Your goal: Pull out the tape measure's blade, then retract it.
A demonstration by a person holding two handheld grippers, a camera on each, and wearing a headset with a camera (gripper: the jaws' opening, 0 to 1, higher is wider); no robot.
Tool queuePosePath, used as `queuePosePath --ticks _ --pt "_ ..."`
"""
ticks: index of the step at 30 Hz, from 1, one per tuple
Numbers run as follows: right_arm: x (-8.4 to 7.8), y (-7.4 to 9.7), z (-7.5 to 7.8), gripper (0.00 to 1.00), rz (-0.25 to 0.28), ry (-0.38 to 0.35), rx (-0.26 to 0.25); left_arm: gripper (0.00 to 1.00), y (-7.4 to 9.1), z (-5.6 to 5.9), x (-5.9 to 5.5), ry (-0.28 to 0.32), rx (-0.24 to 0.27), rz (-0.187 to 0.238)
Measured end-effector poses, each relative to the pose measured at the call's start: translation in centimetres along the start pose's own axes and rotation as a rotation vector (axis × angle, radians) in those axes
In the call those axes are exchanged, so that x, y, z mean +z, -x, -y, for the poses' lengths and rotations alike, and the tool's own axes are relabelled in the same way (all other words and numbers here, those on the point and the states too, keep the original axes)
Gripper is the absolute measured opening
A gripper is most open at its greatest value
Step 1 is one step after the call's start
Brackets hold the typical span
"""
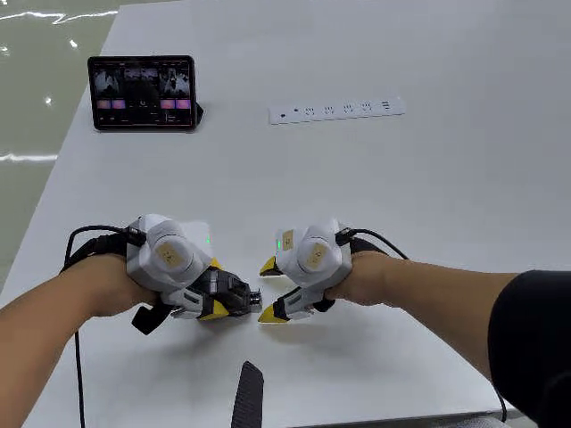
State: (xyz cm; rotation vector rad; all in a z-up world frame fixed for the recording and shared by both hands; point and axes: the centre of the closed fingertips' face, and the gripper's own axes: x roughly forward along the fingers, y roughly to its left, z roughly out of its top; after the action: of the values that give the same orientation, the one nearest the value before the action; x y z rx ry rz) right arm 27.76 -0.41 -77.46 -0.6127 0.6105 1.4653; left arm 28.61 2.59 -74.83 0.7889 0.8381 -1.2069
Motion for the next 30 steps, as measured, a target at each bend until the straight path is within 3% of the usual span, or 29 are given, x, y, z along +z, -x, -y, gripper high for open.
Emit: queuePosePath --ticks 4,7,11,16,19,21,30 --pt "0.05 -0.37 -0.36 0.26 -0.014 0.025 0.011 0.32 -0.02 -0.01 0.02 0.0 0.002 0.002" --pt "0.26 -0.71 0.22 0.16 -0.018 0.04 -0.016 0.32 -0.04 0.01 0.06 0.001 0.002 0.004" --pt "0.1 -0.99 -0.28 0.12 -0.033 0.031 0.01 0.32 -0.02 0.04 0.1 0.001 0.001 0.005" --pt "0.04 -0.82 -0.31 0.11 -0.036 0.025 0.014 0.32 -0.03 0.06 0.12 -0.001 0.0 0.005" --pt "0.06 -0.73 -0.43 0.1 -0.053 0.061 0.019 0.32 -0.03 0.07 0.13 0.004 0.001 0.006" --pt "0.04 -0.72 -0.4 0.1 -0.055 0.022 0.027 0.32 -0.04 0.07 0.14 0.003 0.006 0.005" --pt "-0.25 -0.59 -0.42 0.09 -0.075 0.027 0.033 0.32 -0.06 0.12 0.04 -0.01 0.0 -0.013"
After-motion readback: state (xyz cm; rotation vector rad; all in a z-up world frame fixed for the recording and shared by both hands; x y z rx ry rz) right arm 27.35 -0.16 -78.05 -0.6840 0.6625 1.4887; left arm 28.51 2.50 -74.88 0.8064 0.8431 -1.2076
